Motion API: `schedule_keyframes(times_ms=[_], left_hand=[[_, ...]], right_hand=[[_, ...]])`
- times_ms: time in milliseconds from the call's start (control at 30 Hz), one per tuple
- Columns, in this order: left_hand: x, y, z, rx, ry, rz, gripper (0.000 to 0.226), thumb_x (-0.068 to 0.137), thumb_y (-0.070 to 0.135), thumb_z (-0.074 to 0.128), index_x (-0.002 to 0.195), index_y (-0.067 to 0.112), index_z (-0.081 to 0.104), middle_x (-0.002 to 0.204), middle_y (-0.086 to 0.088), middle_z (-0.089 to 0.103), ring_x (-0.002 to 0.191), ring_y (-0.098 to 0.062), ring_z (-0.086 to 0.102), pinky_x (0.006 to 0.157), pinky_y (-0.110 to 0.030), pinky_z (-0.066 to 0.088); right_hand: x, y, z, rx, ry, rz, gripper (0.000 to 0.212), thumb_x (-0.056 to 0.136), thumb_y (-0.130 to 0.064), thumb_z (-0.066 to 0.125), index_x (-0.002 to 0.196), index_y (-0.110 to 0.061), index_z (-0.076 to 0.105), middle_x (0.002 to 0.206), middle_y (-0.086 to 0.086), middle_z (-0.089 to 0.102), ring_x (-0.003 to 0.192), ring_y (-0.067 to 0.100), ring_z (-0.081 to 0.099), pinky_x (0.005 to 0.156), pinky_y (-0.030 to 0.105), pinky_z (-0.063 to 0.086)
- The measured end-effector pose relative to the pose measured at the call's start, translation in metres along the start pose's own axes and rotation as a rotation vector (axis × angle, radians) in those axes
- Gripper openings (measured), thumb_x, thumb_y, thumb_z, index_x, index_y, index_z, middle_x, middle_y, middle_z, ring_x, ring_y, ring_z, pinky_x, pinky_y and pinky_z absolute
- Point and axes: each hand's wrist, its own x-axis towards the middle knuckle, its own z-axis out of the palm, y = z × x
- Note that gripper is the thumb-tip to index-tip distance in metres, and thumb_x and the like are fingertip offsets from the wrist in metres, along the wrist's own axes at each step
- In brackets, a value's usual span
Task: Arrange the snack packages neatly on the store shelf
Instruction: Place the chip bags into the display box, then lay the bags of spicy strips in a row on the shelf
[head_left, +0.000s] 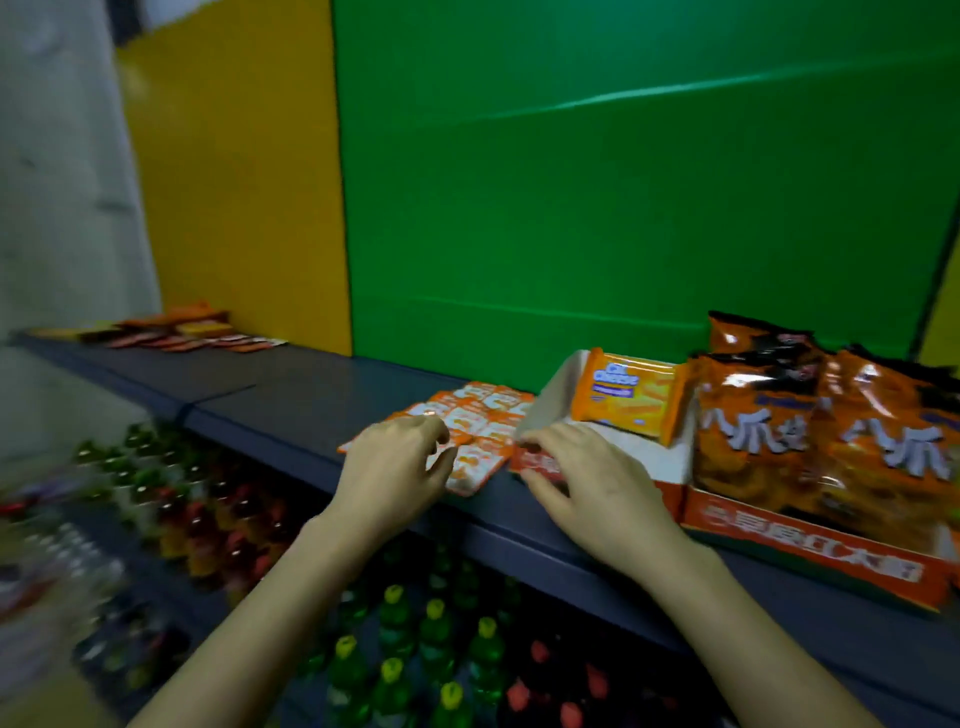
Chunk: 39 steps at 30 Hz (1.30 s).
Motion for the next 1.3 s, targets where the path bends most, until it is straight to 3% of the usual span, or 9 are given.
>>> schedule_keyframes(times_ms=[167,333,600,833,1067,1300], left_hand=[[-0.048,-0.094,-0.042,0.177,-0.009,-0.125,0.033,0.083,0.040,0.040,0.083,0.015,0.061,0.082,-0.004,0.067,0.082,-0.030,0.064,0.060,-0.033,0.045],[-0.089,-0.190,-0.079,0.254,-0.034,-0.211,0.028,0.093,0.040,0.044,0.100,0.017,0.059,0.098,0.002,0.063,0.095,-0.020,0.060,0.065,-0.030,0.039],[-0.139,-0.353,-0.117,0.364,-0.052,-0.278,0.066,0.074,0.056,0.008,0.093,0.019,0.059,0.095,0.002,0.066,0.091,-0.022,0.064,0.064,-0.031,0.045],[-0.141,-0.452,-0.135,0.339,-0.078,-0.345,0.028,0.093,0.043,0.040,0.104,0.024,0.057,0.107,0.007,0.060,0.101,-0.017,0.059,0.073,-0.029,0.044],[-0.112,-0.560,-0.107,0.348,-0.094,-0.383,0.028,0.093,0.043,0.040,0.102,0.022,0.057,0.104,0.007,0.060,0.097,-0.014,0.058,0.068,-0.025,0.039],[-0.048,-0.681,-0.082,0.353,-0.130,-0.398,0.032,0.093,0.046,0.040,0.109,0.023,0.056,0.110,0.008,0.060,0.104,-0.015,0.057,0.074,-0.029,0.044]], right_hand=[[0.049,-0.076,0.055,0.102,-0.082,-0.143,0.032,0.091,-0.033,0.052,0.122,-0.026,0.055,0.127,-0.007,0.057,0.121,0.017,0.050,0.096,0.032,0.040],[0.101,-0.164,0.106,0.152,-0.141,-0.250,0.034,0.093,-0.039,0.046,0.125,-0.030,0.051,0.126,-0.009,0.054,0.120,0.015,0.048,0.092,0.032,0.041],[0.191,-0.304,0.195,0.229,-0.185,-0.244,0.034,0.094,-0.041,0.044,0.127,-0.032,0.049,0.129,-0.014,0.052,0.121,0.010,0.048,0.087,0.030,0.044],[0.266,-0.384,0.253,0.261,-0.226,-0.240,0.036,0.093,-0.042,0.045,0.128,-0.032,0.049,0.128,-0.013,0.053,0.118,0.011,0.051,0.087,0.031,0.045],[0.355,-0.430,0.325,0.269,-0.256,-0.239,0.037,0.092,-0.042,0.047,0.127,-0.030,0.050,0.128,-0.011,0.054,0.117,0.012,0.052,0.086,0.032,0.047],[0.478,-0.452,0.405,0.301,-0.288,-0.170,0.034,0.091,-0.043,0.050,0.122,-0.030,0.052,0.123,-0.010,0.056,0.113,0.014,0.053,0.089,0.035,0.046]])
